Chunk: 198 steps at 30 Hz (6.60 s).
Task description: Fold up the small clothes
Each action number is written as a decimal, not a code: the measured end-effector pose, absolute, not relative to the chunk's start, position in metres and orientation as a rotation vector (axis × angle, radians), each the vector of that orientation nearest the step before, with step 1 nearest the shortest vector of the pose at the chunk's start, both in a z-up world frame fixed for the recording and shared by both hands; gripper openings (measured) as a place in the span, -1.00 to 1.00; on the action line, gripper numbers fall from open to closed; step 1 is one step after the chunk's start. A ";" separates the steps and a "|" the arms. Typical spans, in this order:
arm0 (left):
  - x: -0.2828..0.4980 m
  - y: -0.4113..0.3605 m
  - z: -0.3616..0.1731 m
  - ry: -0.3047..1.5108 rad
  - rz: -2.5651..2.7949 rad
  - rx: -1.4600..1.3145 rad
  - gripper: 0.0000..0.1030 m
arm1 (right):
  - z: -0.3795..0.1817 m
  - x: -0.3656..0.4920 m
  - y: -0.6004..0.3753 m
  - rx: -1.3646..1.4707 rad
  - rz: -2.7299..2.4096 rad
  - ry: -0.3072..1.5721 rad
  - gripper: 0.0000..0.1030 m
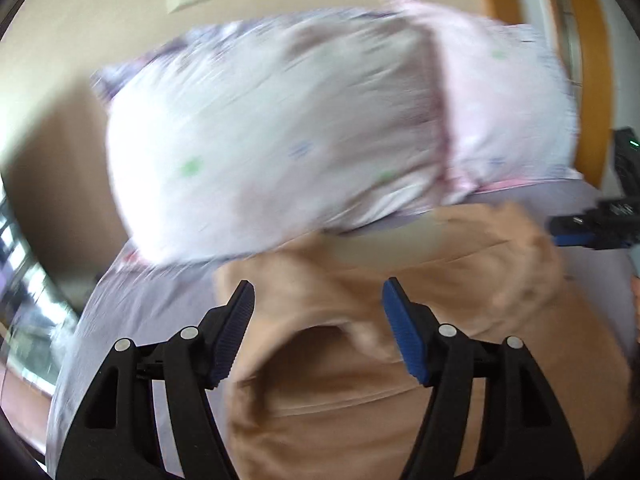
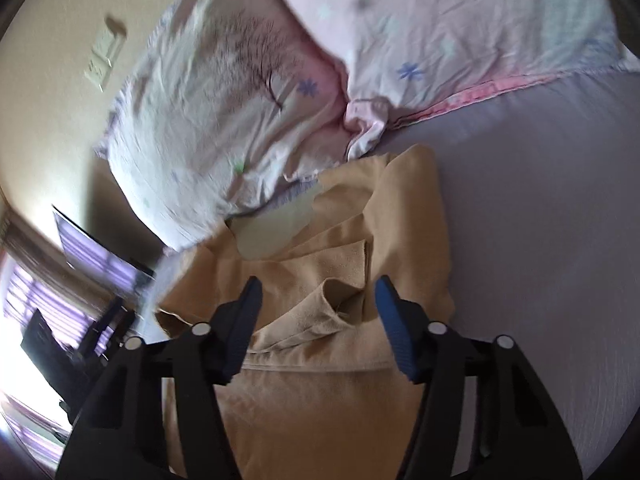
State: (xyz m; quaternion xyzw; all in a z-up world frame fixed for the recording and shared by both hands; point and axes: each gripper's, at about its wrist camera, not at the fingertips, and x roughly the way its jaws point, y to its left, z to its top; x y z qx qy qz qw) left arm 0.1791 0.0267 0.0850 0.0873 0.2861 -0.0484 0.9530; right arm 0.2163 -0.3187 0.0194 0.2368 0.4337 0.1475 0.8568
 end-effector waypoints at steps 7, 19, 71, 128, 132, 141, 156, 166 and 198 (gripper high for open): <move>0.178 0.063 0.043 0.725 -0.053 0.129 0.31 | -0.008 0.232 -0.281 0.344 0.262 1.041 -0.61; 0.205 0.055 0.012 0.837 -0.083 0.141 0.31 | 0.025 0.191 -0.329 0.283 0.028 0.821 -0.77; -0.016 0.173 -0.061 0.971 -0.741 -0.712 -0.93 | -0.060 -0.053 -0.344 0.628 0.979 0.894 -0.89; 0.293 0.139 0.046 0.763 -0.459 -0.648 -0.93 | 0.072 0.246 -0.332 0.197 0.209 0.651 -0.91; 0.332 0.142 -0.001 0.910 -0.370 -0.740 -0.93 | 0.014 0.305 -0.318 0.151 0.100 0.857 -0.84; 0.308 0.170 0.030 0.793 -0.429 -0.816 0.68 | 0.063 0.255 -0.316 0.191 0.139 0.710 0.13; 0.233 0.159 0.004 1.000 -0.466 -0.656 0.71 | 0.021 0.226 -0.322 0.209 -0.001 0.814 -0.67; 0.250 0.126 0.003 1.014 -0.480 -0.602 0.71 | -0.003 0.239 -0.278 0.162 0.264 0.902 0.64; 0.289 -0.112 0.057 0.973 -1.110 -0.783 0.41 | -0.004 0.202 -0.420 0.877 0.377 0.544 0.87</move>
